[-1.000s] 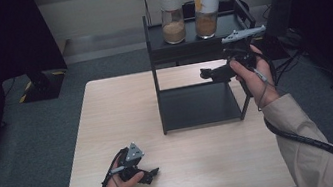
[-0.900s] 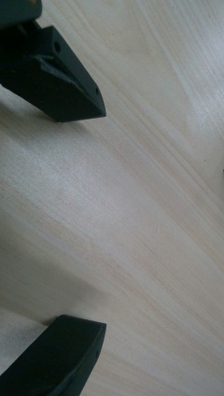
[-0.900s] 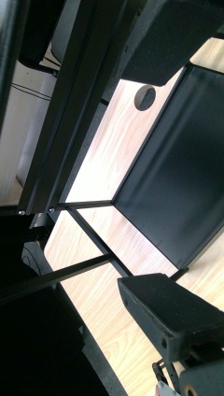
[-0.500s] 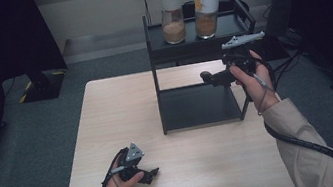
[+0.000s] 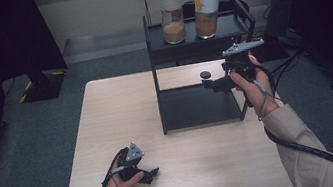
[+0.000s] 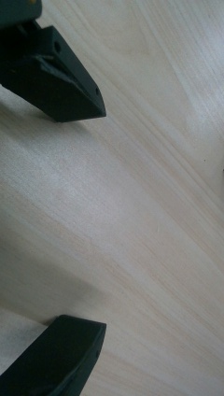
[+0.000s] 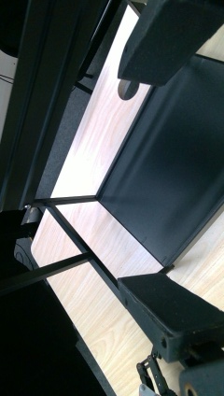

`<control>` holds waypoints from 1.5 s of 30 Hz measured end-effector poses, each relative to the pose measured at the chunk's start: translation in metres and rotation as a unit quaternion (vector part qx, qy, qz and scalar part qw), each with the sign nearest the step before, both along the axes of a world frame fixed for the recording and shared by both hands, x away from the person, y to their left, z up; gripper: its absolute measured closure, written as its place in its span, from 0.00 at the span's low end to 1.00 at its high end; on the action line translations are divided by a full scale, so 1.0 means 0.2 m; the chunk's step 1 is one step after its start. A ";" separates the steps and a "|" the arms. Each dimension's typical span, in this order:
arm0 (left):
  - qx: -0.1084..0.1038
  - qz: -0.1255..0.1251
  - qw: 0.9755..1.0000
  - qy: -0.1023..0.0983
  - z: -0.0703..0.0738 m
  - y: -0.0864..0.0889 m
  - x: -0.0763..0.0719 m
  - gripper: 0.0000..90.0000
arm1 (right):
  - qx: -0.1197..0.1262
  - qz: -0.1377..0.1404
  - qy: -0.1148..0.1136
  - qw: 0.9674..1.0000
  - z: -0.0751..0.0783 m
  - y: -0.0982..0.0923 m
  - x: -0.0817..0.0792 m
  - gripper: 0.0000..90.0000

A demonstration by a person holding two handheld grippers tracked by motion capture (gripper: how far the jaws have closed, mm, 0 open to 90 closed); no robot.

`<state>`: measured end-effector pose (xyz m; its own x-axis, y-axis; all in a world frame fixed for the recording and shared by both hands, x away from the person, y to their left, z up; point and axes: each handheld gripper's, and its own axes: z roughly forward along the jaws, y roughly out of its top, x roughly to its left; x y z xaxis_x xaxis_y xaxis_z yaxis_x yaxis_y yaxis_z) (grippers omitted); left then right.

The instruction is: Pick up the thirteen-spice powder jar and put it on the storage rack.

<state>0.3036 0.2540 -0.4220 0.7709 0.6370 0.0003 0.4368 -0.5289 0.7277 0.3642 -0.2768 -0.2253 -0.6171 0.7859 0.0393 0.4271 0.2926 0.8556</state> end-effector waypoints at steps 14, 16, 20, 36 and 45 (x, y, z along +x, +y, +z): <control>0.000 0.000 1.000 0.000 0.00 0.00 0.00 0.00 | 0.003 0.000 0.012 1.000 -0.09 -0.02 0.01 0.02; 0.000 0.000 1.000 0.000 0.00 0.00 0.00 0.00 | 0.006 0.000 0.013 1.000 -0.10 -0.03 0.01 0.02; 0.000 0.000 1.000 0.000 0.00 0.00 0.00 0.00 | 0.005 -0.002 0.016 1.000 -0.13 -0.04 0.01 0.02; -0.001 0.001 1.000 0.000 0.00 0.00 0.00 0.00 | 0.011 -0.004 0.028 1.000 -0.23 -0.06 0.00 0.02; 0.000 0.000 1.000 0.000 0.00 0.00 0.00 0.00 | 0.010 -0.004 0.037 0.999 -0.29 -0.07 -0.01 0.02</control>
